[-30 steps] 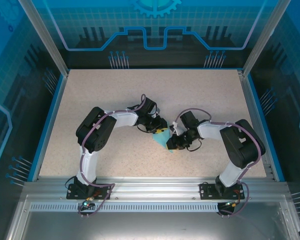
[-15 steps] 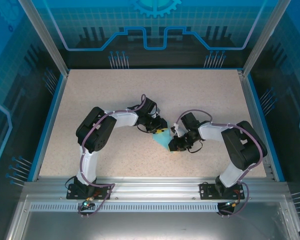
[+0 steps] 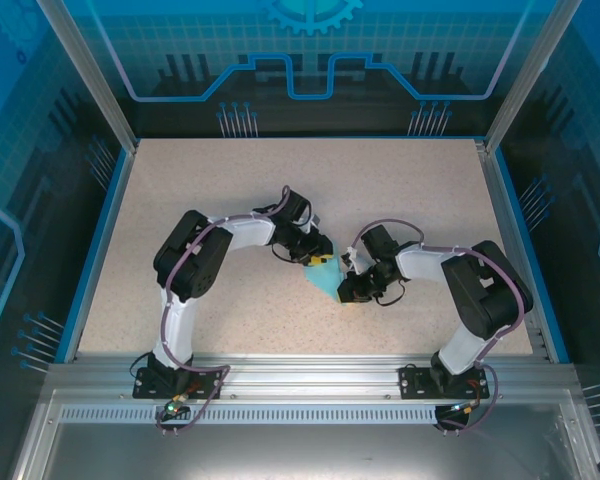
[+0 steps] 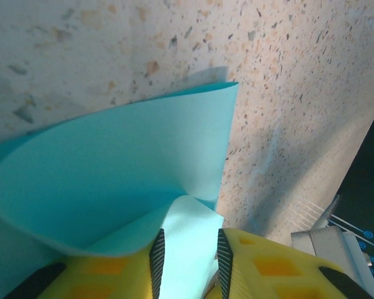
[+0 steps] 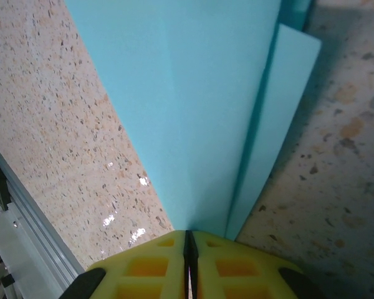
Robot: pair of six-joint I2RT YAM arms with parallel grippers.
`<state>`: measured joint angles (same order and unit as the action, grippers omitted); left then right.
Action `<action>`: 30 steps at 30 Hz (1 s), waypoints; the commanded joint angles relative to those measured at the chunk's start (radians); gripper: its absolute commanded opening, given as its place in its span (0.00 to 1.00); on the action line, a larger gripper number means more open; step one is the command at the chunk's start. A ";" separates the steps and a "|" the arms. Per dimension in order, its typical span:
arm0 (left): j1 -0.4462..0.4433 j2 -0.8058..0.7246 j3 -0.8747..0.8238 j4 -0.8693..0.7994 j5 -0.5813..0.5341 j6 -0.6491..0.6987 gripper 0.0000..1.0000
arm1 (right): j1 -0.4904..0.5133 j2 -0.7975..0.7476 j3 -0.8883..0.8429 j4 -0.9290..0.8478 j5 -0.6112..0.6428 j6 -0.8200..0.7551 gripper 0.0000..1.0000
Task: Fold a paper plane with a square sheet of paper (fold left side to right side)
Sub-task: Fourth fold the wing at the center of the table.
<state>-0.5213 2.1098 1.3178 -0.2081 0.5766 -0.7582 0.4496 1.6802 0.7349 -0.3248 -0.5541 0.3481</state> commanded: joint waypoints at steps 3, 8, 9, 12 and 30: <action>0.118 0.088 0.074 -0.101 -0.123 0.094 0.34 | 0.027 0.052 -0.039 -0.155 0.055 0.009 0.11; 0.168 0.130 0.132 -0.111 -0.079 0.122 0.34 | 0.027 0.052 -0.038 -0.152 0.055 0.010 0.11; 0.176 0.130 0.138 -0.110 -0.075 0.124 0.35 | 0.026 0.051 -0.038 -0.152 0.055 0.011 0.11; 0.194 0.130 0.151 -0.124 -0.075 0.140 0.35 | 0.026 0.047 -0.037 -0.152 0.057 0.011 0.11; 0.164 -0.300 -0.064 -0.080 -0.024 0.176 0.42 | 0.028 0.056 -0.022 -0.151 0.067 0.011 0.11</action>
<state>-0.3157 1.8812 1.3132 -0.3019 0.5545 -0.6018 0.4511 1.6890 0.7464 -0.3317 -0.5575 0.3492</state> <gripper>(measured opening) 0.417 0.113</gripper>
